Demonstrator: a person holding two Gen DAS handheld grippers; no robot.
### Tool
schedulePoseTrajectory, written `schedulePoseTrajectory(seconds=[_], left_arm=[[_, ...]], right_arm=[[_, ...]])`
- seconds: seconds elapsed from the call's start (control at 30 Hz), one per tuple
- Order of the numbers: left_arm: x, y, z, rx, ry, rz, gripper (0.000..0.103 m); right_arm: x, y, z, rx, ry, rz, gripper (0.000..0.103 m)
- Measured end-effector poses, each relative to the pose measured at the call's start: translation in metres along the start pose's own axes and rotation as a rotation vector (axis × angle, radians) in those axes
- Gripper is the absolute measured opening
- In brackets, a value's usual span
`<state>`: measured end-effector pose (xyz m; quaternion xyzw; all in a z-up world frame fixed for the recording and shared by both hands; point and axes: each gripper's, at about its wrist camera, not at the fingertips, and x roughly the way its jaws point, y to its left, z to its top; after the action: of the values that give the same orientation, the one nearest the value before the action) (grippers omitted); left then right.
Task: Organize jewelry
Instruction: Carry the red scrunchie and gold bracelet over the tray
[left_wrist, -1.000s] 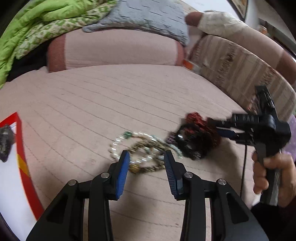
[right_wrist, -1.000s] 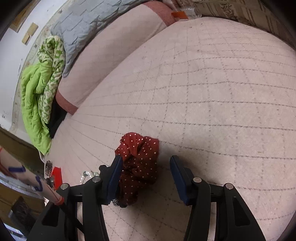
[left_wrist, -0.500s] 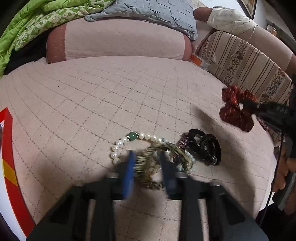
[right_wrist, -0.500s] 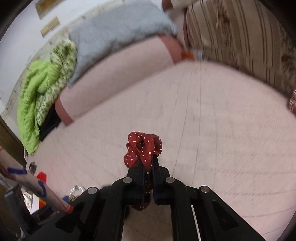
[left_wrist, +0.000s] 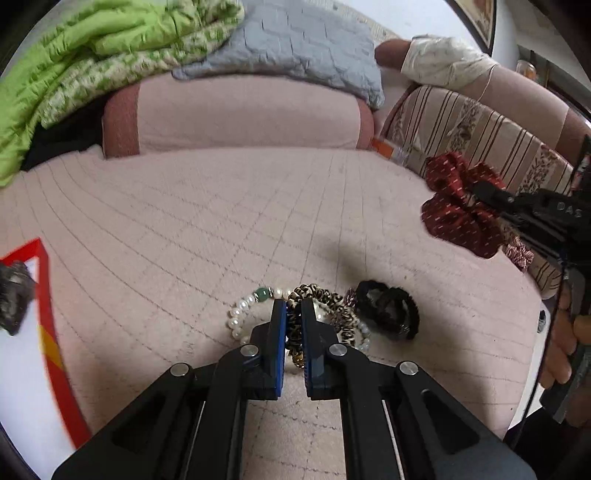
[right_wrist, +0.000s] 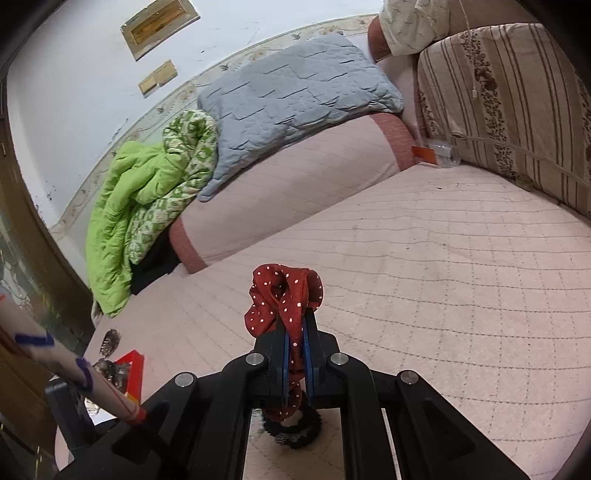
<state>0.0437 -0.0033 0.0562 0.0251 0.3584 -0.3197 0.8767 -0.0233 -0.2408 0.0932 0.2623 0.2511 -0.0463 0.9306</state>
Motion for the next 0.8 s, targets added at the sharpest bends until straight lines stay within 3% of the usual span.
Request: schedulePoseTrajectory(seconds=[0.4, 0.8], left_arm=[[-0.085, 0.009, -0.003, -0.021, -0.217, 0.147, 0.007], [-0.137, 0.034, -0.019, -0.039, -0.265, 0.257, 0.007]], right_arm=[[-0.007, 0.044, -0.01, -0.082, -0.008, 0.095, 0.007], [-0.014, 0.098, -0.038, -0.186, 0.01, 0.185, 0.007]])
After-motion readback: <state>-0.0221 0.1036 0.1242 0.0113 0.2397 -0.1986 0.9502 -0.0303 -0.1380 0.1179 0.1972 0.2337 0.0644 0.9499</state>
